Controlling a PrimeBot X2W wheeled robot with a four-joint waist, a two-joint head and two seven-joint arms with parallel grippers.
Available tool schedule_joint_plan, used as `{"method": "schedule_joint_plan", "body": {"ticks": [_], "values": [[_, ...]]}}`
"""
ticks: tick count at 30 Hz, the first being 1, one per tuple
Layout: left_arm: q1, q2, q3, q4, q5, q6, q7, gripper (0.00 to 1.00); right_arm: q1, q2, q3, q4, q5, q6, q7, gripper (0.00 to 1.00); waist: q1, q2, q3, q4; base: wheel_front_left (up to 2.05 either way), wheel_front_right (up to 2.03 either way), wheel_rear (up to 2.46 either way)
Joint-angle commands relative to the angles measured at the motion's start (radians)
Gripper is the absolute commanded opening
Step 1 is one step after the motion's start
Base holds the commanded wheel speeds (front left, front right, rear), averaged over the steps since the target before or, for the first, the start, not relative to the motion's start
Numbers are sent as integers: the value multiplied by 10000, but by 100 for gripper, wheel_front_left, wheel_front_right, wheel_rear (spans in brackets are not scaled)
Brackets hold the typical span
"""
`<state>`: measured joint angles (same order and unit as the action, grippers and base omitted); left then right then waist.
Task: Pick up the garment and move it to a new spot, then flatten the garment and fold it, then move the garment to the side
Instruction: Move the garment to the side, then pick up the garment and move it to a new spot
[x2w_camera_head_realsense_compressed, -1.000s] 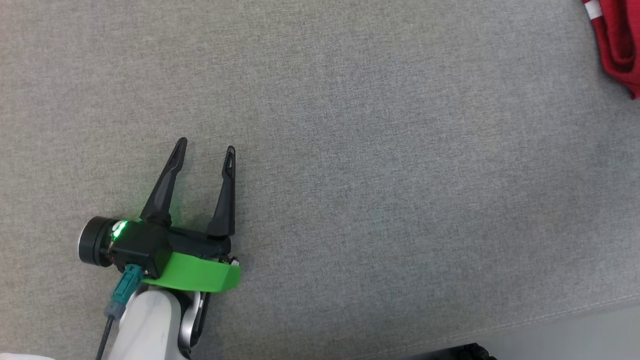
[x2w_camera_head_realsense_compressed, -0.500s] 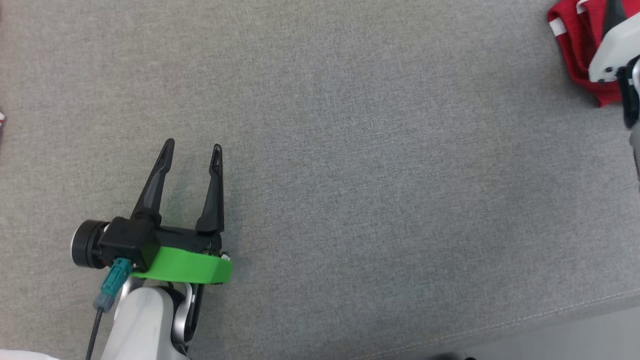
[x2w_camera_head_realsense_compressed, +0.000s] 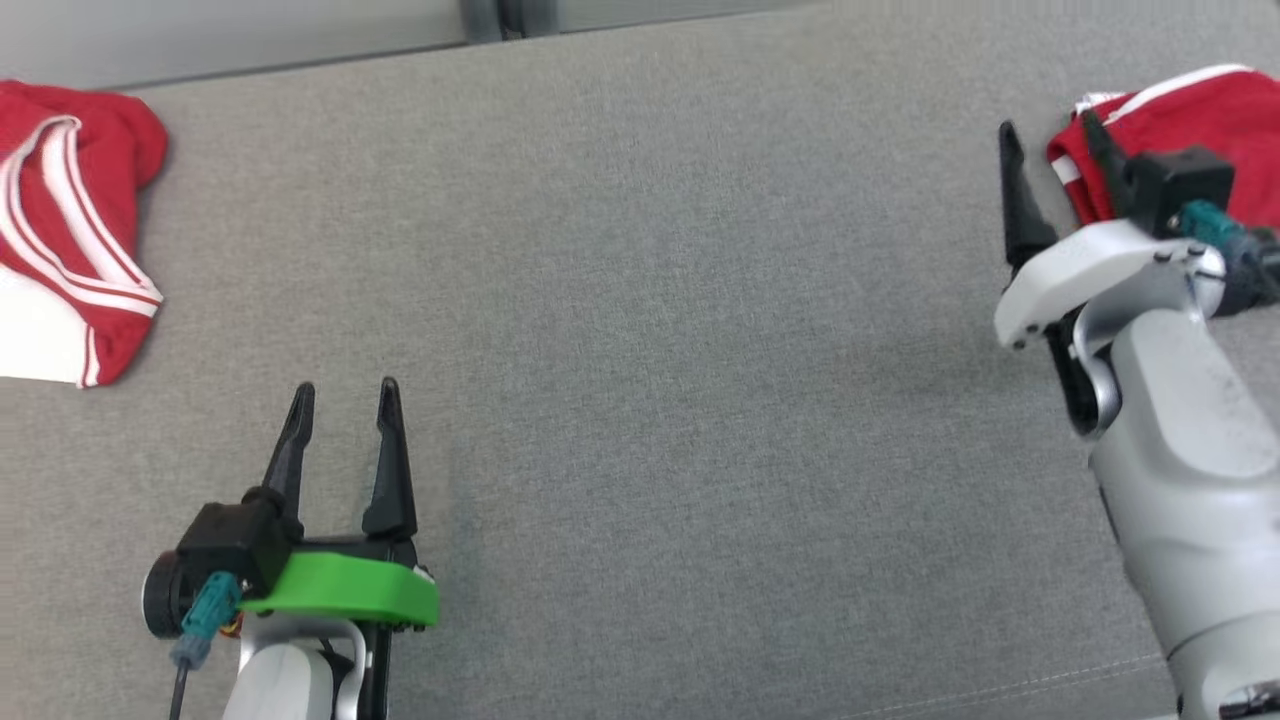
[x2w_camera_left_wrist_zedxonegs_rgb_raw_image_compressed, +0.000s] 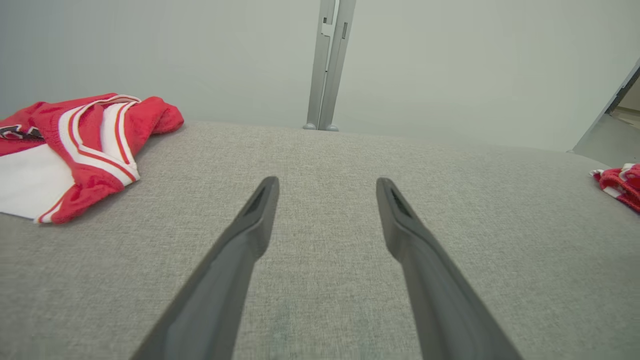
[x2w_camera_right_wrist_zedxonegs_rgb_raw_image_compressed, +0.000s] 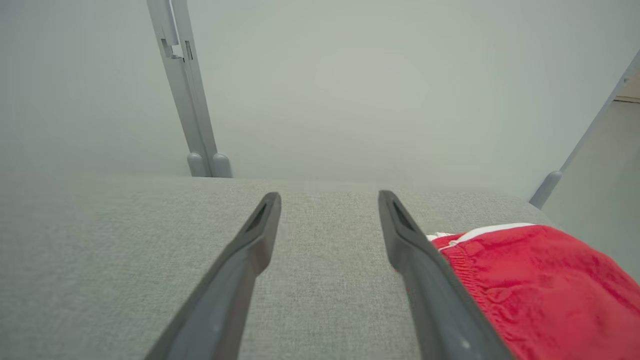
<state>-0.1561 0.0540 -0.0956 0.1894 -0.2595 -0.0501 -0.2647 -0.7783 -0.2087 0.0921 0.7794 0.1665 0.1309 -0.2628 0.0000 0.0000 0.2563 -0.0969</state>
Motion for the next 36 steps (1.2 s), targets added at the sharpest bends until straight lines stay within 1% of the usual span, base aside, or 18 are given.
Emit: {"method": "schedule_joint_plan", "body": {"ticks": [1,5,10,15,19,24,36], "values": [[259,-10,82,62,-128,89,9,100,608,150,34,-387,100,-3,-27,100,0,0,-1063,465,0,0,0],[700,-26,187,186,-320,169,11,100,1997,592,70,-1497,300,-3,-28,100,0,0,-1559,608,0,0,0],[1184,-27,119,172,-543,314,9,100,3727,1153,-337,-3027,244,-3,-28,100,0,0,-1983,770,0,0,0],[1571,-24,-12,183,-600,415,9,100,5196,1478,-706,-4205,-192,-3,-29,100,0,0,-2316,958,0,0,0],[1716,-25,-60,109,-545,520,9,100,6103,1559,-869,-4910,-363,-3,-27,100,0,0,-2431,1105,0,0,0],[1754,-26,-91,139,-425,492,11,100,6720,1575,-745,-5244,88,-3,-29,100,0,0,-2491,1141,0,0,0],[1694,-27,-82,166,-444,437,11,100,6746,1579,-691,-5166,207,-3,-29,100,0,0,-2542,1168,0,0,0]]}}
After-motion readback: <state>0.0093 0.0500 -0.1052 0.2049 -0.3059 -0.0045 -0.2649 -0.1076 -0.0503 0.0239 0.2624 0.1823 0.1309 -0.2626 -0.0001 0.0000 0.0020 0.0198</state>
